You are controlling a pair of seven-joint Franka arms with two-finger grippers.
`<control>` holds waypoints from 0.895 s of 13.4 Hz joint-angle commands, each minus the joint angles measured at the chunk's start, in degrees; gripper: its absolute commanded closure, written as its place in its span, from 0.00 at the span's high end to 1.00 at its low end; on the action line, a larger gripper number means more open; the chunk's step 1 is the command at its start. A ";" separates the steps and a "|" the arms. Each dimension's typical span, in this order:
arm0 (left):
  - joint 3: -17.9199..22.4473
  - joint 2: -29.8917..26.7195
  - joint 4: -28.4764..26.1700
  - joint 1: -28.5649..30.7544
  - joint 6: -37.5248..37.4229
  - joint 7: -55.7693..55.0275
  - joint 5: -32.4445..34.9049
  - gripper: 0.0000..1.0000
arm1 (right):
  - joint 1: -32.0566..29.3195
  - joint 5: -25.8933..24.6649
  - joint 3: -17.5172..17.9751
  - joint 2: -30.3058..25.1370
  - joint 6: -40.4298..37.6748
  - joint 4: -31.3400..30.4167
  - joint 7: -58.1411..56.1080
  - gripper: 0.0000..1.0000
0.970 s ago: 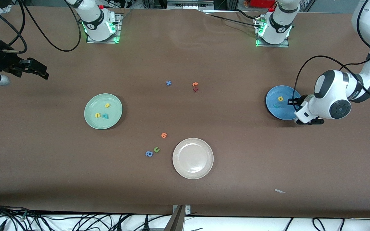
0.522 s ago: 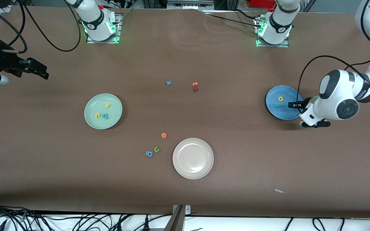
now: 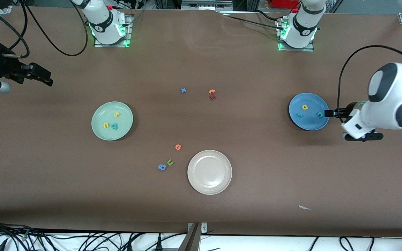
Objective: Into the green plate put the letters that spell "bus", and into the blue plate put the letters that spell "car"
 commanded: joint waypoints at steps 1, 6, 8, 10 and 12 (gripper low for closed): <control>-0.13 0.29 7.51 -0.22 -6.33 0.76 -2.66 0.99 | 0.05 -0.21 -0.07 -0.35 -0.82 0.25 0.05 1.00; 1.17 0.20 16.29 -4.51 -10.47 0.76 -2.66 0.99 | 0.14 -0.21 -0.07 -0.35 -0.82 0.25 0.05 1.00; 6.25 0.11 19.90 -9.86 -11.35 0.76 -3.36 0.99 | 0.05 -0.21 -0.07 -0.35 -0.82 0.25 0.05 1.00; 15.80 -2.07 20.89 -17.31 -11.62 1.02 -8.25 0.99 | 0.05 -0.21 -0.07 -0.35 -0.82 0.25 0.05 1.00; 29.16 -4.97 20.80 -26.89 -11.36 1.20 -15.55 0.97 | 0.05 -0.21 -0.07 -0.35 -0.82 0.25 0.05 1.00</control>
